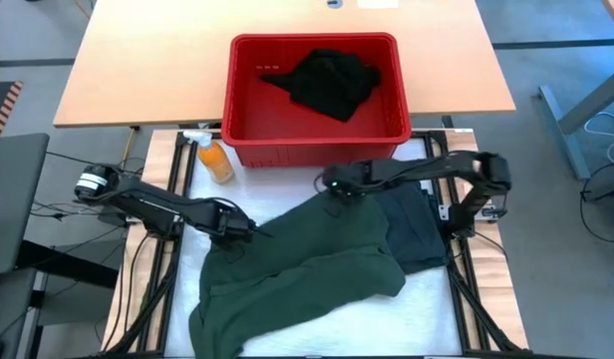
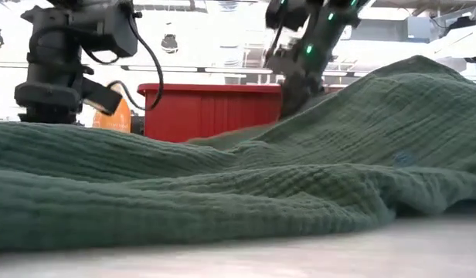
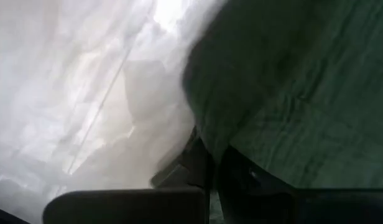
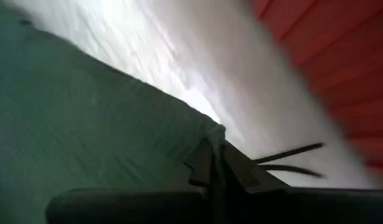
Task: Fold laundry
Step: Fold the green shirt
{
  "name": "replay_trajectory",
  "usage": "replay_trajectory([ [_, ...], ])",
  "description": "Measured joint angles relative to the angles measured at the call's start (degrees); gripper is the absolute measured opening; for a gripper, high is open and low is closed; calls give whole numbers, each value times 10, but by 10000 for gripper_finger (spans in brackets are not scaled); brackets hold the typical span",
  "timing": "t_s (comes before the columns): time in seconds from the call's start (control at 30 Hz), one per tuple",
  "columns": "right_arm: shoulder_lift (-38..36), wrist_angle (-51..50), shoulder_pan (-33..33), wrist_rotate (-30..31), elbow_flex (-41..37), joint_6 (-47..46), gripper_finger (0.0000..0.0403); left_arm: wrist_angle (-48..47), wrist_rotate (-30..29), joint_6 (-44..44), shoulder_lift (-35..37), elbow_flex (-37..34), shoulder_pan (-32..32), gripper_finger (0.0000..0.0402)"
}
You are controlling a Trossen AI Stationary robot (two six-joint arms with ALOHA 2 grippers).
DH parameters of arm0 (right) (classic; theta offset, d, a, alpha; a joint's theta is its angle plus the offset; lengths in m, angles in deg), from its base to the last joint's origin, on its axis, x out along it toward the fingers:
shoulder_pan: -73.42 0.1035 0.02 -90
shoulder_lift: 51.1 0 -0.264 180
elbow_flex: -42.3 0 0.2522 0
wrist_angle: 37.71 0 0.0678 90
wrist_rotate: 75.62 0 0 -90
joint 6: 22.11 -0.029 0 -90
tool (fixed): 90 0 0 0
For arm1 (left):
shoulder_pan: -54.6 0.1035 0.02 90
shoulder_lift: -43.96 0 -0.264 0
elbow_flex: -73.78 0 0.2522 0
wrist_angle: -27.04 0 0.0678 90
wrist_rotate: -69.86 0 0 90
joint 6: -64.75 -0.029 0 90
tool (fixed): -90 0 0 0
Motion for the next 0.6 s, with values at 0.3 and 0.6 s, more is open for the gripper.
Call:
replay_trajectory([
  [0.3,-95,-6,-1,20,0,94,26,-65,-58,54,160,1,0,0],
  [0.6,-155,-35,44,8,0,121,23,-8,25,98,281,1,-50,0],
])
